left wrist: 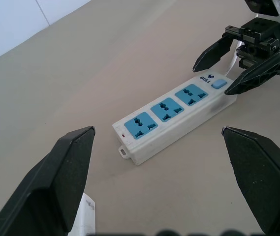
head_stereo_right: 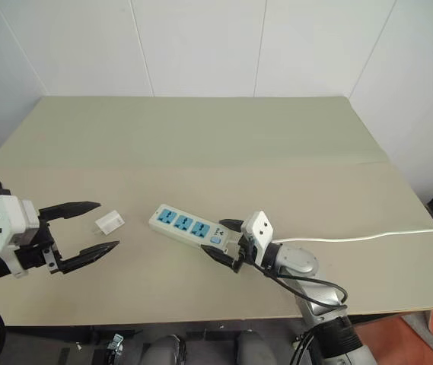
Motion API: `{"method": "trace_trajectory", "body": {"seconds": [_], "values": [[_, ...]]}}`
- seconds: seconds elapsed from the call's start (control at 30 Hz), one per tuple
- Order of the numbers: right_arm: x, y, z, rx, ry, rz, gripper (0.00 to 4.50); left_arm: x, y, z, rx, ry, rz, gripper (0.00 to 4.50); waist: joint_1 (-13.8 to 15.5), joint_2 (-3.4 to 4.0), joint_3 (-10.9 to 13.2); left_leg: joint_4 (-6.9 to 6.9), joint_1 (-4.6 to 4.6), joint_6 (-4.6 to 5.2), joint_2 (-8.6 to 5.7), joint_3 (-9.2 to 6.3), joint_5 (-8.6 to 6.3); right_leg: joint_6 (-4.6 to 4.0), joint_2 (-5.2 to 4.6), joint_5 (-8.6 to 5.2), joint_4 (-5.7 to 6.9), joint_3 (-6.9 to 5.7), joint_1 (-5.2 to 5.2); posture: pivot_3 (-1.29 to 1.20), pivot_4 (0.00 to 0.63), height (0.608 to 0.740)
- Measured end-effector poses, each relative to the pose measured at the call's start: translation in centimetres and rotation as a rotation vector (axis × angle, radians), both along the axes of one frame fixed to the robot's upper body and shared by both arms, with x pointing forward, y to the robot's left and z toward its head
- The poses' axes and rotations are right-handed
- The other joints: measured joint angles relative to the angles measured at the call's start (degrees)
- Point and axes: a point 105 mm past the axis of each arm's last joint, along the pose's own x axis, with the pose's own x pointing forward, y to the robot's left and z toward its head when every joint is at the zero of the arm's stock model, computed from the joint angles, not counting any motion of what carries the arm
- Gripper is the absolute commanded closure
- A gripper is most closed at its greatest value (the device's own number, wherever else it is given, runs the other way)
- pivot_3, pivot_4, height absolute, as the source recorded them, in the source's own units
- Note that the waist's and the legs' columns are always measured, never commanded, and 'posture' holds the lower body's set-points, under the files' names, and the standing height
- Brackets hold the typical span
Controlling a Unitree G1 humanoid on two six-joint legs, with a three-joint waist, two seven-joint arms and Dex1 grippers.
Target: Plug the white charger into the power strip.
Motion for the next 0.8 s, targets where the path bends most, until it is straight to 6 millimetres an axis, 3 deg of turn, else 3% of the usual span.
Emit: {"method": "trace_trajectory", "body": {"seconds": [0.13, 0.33, 0.8], "values": [[0.3, -0.1, -1.3, -0.029, 0.017, -0.008, 0.03, 0.0, 0.0, 0.0, 0.000, 0.000, 0.000, 0.00, 0.0, 0.00, 0.0, 0.00, -0.04, 0.00, -0.01, 0.00, 0.00, 0.00, -0.01, 0.00, -0.01, 0.00, -0.02, 0.00, 0.150, 0.740], [0.6, 0.5, -0.7, -0.022, -0.012, 0.030, 0.03, 0.0, 0.0, 0.0, 0.000, -0.001, 0.001, 0.00, 0.0, 0.00, 0.0, -0.01, -0.03, 0.00, 0.00, -0.01, 0.00, 0.00, 0.00, 0.00, 0.00, -0.01, -0.02, 0.00, 0.150, 0.740], [1.5, 1.6, -1.6, 0.007, -0.006, 0.091, 0.03, 0.1, 0.0, 0.0, 0.001, -0.001, 0.002, 0.00, -0.5, -0.02, 0.0, -0.01, 0.16, 0.00, 0.04, 0.01, 0.00, -0.01, 0.04, 0.01, 0.06, 0.01, 0.07, 0.00, 0.150, 0.740]]}}
